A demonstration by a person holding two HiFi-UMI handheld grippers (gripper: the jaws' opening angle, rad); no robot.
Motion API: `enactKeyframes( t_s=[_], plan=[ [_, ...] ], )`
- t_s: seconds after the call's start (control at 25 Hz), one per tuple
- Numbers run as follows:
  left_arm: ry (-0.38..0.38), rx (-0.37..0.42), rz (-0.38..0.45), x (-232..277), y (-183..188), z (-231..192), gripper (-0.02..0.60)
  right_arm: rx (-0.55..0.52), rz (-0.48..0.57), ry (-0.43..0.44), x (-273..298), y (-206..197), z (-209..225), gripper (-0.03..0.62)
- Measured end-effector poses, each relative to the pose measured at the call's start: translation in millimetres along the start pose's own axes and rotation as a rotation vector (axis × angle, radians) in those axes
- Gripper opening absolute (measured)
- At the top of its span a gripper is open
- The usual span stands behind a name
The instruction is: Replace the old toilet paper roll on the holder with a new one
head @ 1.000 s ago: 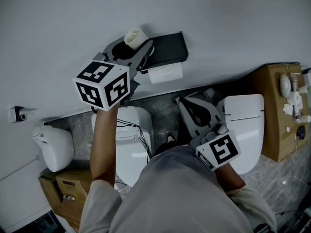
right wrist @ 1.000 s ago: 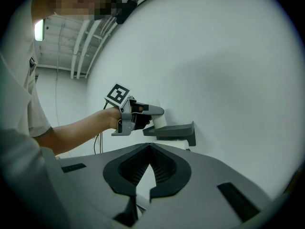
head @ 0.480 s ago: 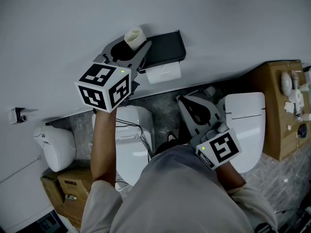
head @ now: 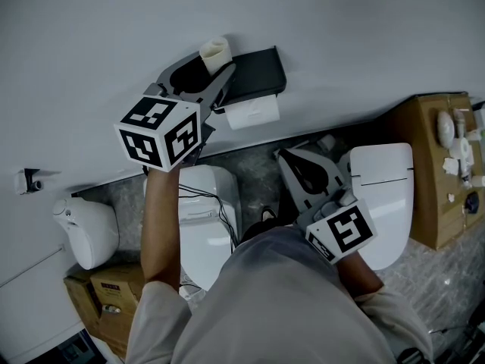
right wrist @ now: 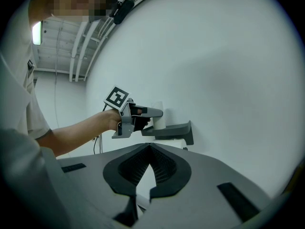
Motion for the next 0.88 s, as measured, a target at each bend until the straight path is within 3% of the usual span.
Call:
enactKeyframes(
  t_s=[0.44,0.88],
  plan=[
    [0.032,-0.049,0.058,-17,4,1,0.183,-0.001,0.012,-0.002,-7,2,0,0.017],
    [0.136,-0.141,0.204,-75,15,4,0.181,-0.021,0.020,-0.007,-12,11,-6,0.017]
  ],
)
Point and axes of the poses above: the fingertips, and each gripper's own axes: x forward along the fingers, z to its right, y out of its top, the point moved 3 cm from there along -x, backward along the fingers, and after that the axes turned 11 degrees about z, right-handed, at the moved point
